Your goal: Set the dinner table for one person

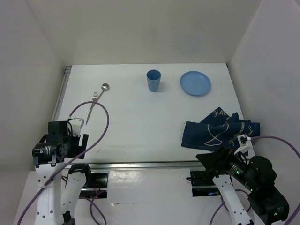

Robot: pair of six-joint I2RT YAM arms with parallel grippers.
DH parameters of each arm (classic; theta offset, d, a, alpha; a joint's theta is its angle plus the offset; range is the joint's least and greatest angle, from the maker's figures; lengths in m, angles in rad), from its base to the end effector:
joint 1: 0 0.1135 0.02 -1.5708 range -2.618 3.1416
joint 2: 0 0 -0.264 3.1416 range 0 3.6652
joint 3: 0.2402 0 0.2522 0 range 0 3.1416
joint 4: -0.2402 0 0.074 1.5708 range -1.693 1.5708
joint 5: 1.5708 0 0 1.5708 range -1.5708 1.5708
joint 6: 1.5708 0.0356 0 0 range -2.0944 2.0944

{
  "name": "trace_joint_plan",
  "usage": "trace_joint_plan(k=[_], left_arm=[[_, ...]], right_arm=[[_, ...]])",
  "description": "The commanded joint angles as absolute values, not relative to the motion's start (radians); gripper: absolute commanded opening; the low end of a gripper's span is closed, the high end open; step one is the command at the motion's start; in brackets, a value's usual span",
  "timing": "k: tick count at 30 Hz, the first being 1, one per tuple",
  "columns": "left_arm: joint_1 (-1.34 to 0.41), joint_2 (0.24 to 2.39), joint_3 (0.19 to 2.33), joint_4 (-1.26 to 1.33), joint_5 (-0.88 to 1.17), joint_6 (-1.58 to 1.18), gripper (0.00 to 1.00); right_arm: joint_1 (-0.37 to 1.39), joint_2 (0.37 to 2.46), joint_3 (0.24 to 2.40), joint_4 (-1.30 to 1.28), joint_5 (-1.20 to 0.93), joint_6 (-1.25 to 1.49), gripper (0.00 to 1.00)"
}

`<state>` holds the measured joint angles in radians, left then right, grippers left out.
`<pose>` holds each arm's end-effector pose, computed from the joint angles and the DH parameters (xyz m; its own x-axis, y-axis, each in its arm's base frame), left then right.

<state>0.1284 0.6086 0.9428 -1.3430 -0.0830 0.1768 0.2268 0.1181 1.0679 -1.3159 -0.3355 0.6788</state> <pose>0.0725 0.0123 0.3088 -0.8563 0.0662 -0.5122 -0.0211 0.9864 0.1628 -0.0494 0.0006 0.3402 -0.5929 0.4716 -0.6527 -0.1794 0.7128 0.6780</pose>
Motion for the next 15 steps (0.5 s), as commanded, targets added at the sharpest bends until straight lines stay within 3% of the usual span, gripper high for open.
trace_joint_plan(k=[1, 2, 5, 11, 15], left_arm=[[0.133, 0.588, 0.973, -1.316, -0.129, 0.12, 0.92], [0.133, 0.588, 0.973, -1.299, -0.159, 0.097, 0.99], [0.133, 0.612, 1.003, -1.241, -0.272, 0.034, 0.99], [0.133, 0.725, 1.095, -1.062, -0.179, 0.146, 0.99], [0.143, 0.961, 1.323, -0.992, -0.075, 0.155, 0.99]], right_arm=[[0.232, 0.199, 1.086, -1.315, -0.336, 0.643, 1.0], [0.232, 0.216, 1.104, -1.315, -0.307, 0.632, 1.0], [0.232, 0.314, 1.182, -1.306, -0.198, 0.611, 1.0], [0.232, 0.594, 1.215, -1.096, -0.017, 0.526, 1.0], [0.232, 0.846, 1.215, -1.014, 0.197, 0.538, 1.0]])
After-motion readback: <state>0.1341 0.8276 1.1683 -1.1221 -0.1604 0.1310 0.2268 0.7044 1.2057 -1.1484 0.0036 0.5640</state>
